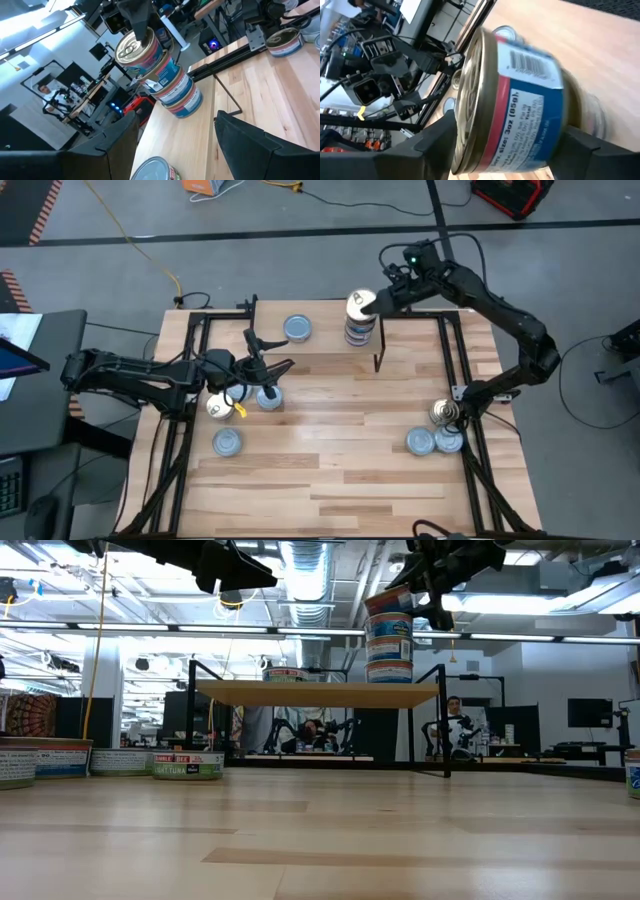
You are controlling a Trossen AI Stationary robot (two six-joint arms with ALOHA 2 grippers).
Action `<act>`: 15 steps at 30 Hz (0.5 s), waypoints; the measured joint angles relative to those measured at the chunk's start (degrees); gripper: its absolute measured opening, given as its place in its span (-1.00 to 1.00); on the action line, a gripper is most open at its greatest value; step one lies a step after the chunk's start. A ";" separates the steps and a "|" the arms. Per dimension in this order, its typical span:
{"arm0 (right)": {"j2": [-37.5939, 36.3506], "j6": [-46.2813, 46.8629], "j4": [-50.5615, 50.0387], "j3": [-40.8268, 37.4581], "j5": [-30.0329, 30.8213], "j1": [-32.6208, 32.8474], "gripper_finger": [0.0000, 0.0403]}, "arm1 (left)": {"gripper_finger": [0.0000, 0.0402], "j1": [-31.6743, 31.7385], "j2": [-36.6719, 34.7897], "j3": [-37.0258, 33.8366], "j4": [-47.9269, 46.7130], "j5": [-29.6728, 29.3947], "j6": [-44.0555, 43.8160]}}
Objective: Stack canned seafood by type on shelf
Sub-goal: Stack the pink and blue tuna can on top of the pink and blue tuna can on the shelf
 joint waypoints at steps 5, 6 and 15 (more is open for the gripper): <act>0.00 -0.63 -3.16 1.82 0.10 -0.31 0.47 | 0.25 0.00 0.00 0.00 -0.09 -0.02 0.04; -0.02 -0.63 -3.61 2.01 0.12 -0.37 0.47 | 0.25 0.00 0.00 0.00 -0.07 -0.02 0.04; -0.11 -0.59 -8.56 2.01 1.23 -1.36 0.47 | 0.25 1.67 0.00 0.00 -1.14 0.20 -0.45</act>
